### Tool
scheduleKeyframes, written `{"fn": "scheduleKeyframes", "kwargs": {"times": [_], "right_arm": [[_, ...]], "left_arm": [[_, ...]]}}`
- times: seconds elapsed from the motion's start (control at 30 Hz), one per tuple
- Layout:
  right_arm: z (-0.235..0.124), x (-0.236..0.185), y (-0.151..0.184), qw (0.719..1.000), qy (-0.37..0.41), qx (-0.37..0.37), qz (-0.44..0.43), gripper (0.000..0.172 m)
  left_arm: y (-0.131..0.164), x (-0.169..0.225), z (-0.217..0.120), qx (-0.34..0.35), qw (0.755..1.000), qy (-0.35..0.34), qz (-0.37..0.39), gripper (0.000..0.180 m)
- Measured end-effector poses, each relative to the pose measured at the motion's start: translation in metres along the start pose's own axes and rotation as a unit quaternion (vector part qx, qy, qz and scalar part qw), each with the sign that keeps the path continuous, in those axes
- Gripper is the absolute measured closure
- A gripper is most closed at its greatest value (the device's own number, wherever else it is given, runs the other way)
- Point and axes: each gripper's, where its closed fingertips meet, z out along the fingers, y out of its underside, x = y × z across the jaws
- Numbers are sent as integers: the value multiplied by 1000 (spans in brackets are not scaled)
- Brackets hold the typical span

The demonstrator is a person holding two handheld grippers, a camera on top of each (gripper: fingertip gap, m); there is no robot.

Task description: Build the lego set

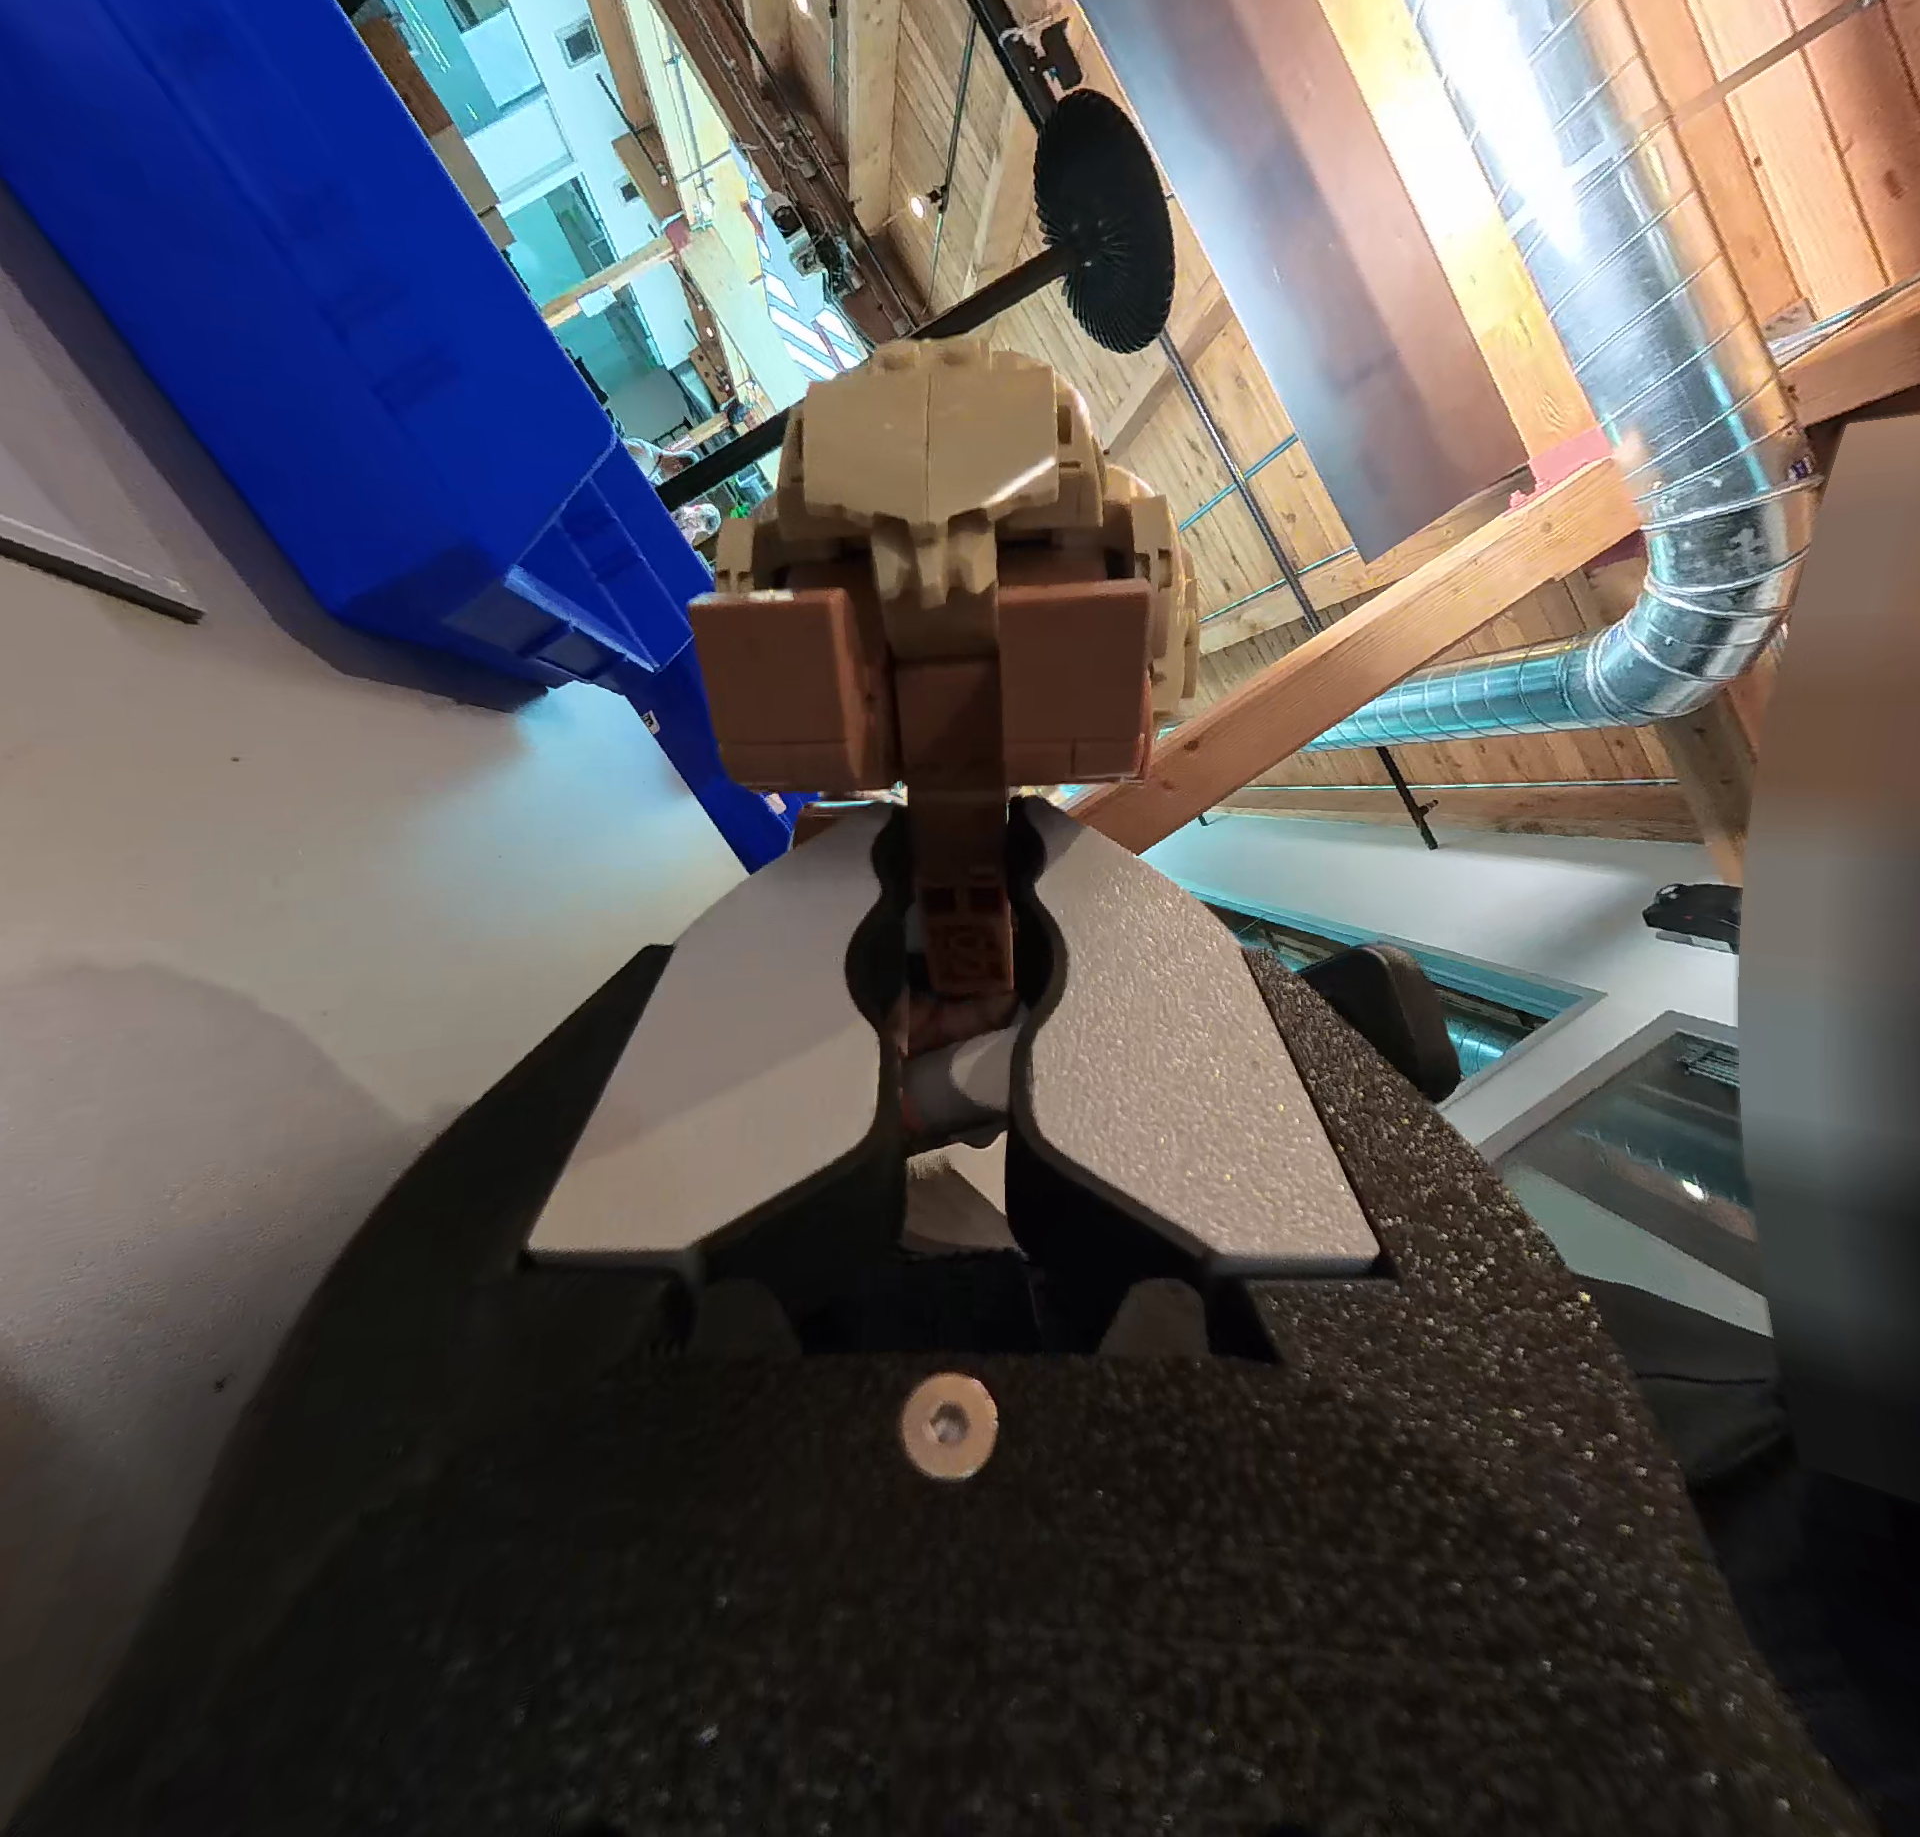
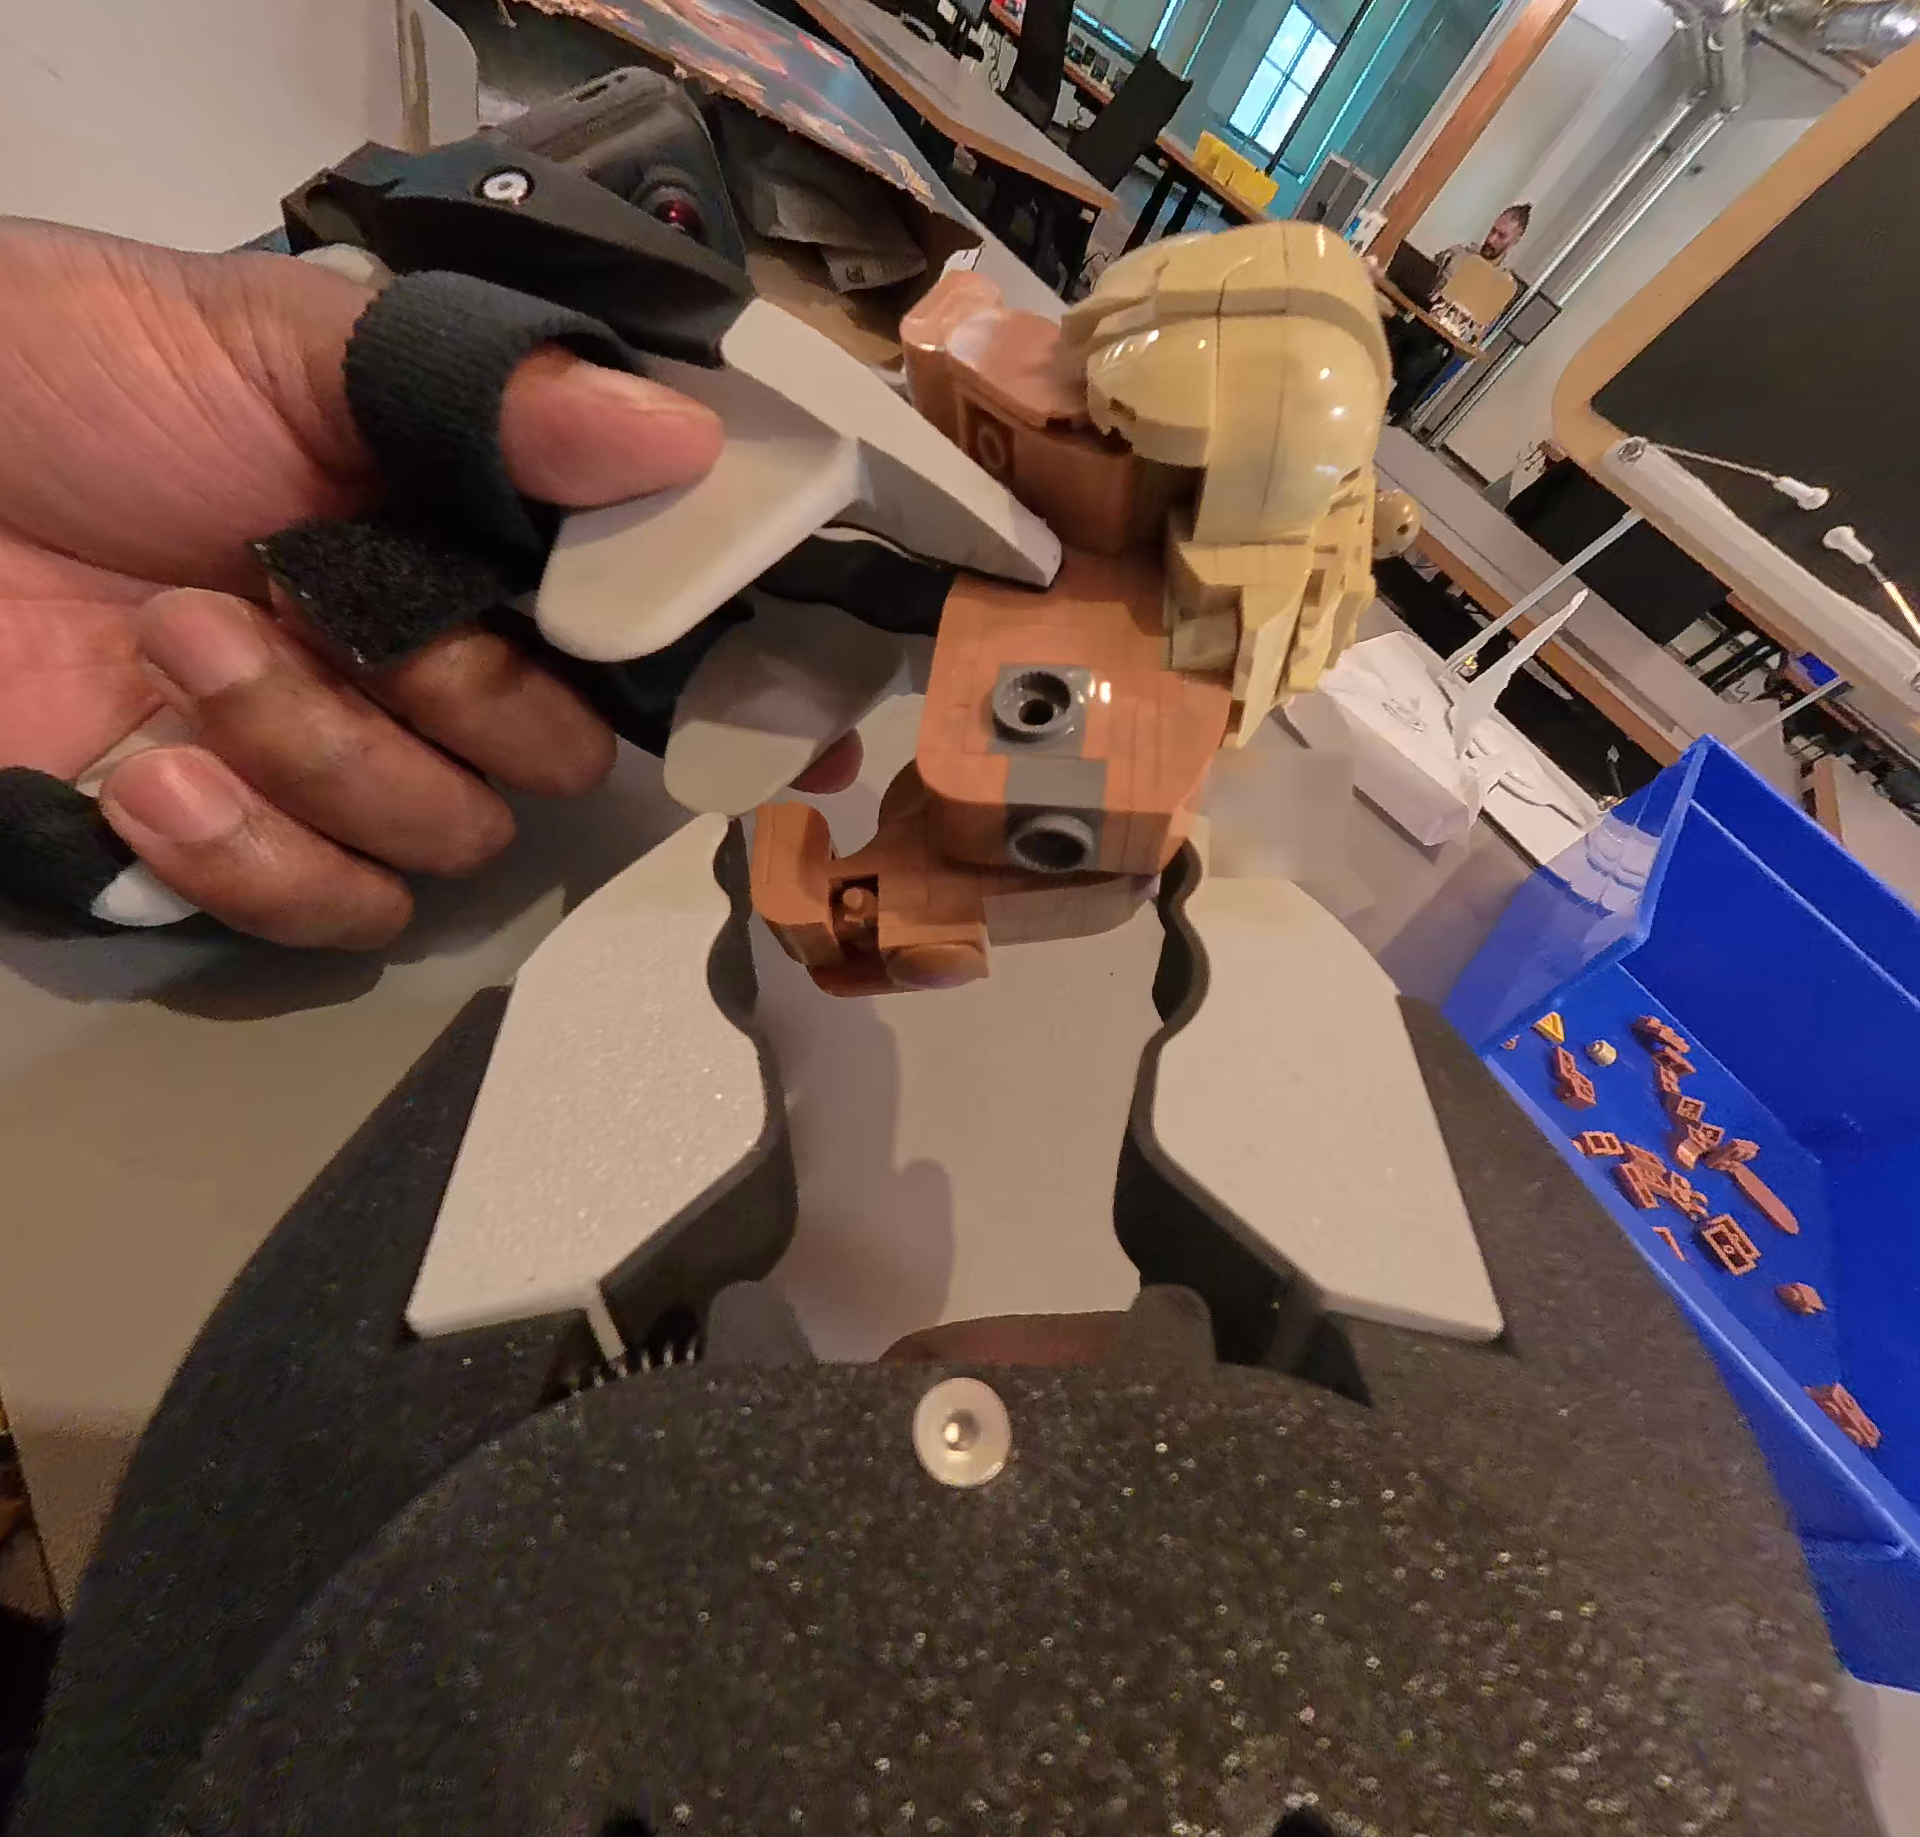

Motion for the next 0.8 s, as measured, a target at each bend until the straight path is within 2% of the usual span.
{"fn": "scheduleKeyframes", "kwargs": {"times": [0.23,0.53,0.8], "right_arm": [[-4,2,-4,999,6,37,21,97],[-4,3,-4,999,16,47,18,97],[-12,4,-25,994,26,105,16,97]], "left_arm": [[-2,0,1,15,1000,-5,7,164],[-1,1,2,19,1000,0,3,164],[-7,16,1,44,995,79,-35,164]]}}
